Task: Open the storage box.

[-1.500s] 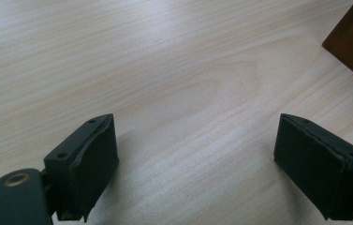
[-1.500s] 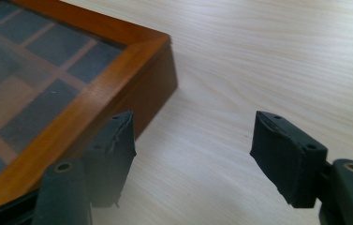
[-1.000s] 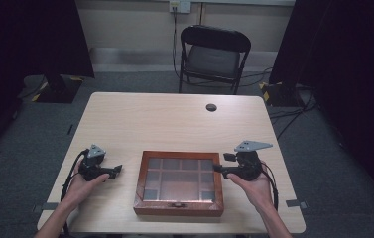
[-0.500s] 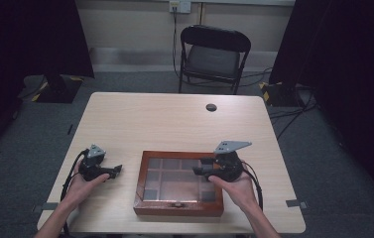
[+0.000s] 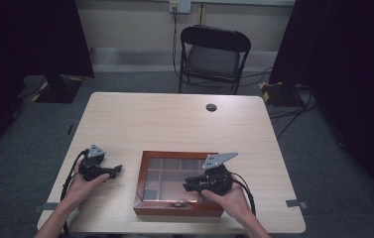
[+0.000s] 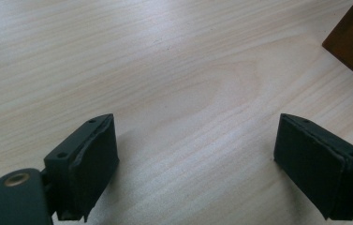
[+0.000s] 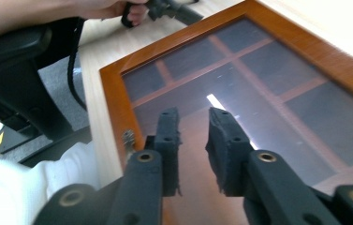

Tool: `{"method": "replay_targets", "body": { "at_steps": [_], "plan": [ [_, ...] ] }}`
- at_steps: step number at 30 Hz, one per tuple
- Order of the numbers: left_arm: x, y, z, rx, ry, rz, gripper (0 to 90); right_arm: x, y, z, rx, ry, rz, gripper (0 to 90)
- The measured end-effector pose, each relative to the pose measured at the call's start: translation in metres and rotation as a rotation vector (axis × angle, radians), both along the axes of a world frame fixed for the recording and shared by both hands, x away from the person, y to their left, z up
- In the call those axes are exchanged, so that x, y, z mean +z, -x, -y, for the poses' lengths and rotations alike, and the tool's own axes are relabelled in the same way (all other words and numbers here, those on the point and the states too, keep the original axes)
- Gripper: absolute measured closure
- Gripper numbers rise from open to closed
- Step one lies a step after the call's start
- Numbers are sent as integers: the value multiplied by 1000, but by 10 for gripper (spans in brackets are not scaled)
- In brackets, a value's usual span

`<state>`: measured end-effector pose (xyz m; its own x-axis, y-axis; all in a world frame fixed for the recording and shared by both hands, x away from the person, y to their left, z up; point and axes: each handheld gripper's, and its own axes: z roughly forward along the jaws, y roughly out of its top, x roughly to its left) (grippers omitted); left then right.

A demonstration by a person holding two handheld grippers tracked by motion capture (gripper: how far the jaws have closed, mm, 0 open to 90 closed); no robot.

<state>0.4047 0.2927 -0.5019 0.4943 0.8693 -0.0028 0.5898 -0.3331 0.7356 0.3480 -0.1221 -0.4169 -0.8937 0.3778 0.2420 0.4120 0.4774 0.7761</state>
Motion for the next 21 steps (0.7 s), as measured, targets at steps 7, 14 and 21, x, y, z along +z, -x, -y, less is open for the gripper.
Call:
{"method": "replay_targets", "body": {
  "at_steps": [7,14,21],
  "plan": [
    [0,0,0,0,0,-1,130,-8,16,-9,78,6,-29,802],
    [0,0,1,5,7,0,125,-25,25,-6,97,21,-65,780],
    [0,0,1,4,6,0,125,-25,28,-11,105,26,-39,794]
  ]
}}
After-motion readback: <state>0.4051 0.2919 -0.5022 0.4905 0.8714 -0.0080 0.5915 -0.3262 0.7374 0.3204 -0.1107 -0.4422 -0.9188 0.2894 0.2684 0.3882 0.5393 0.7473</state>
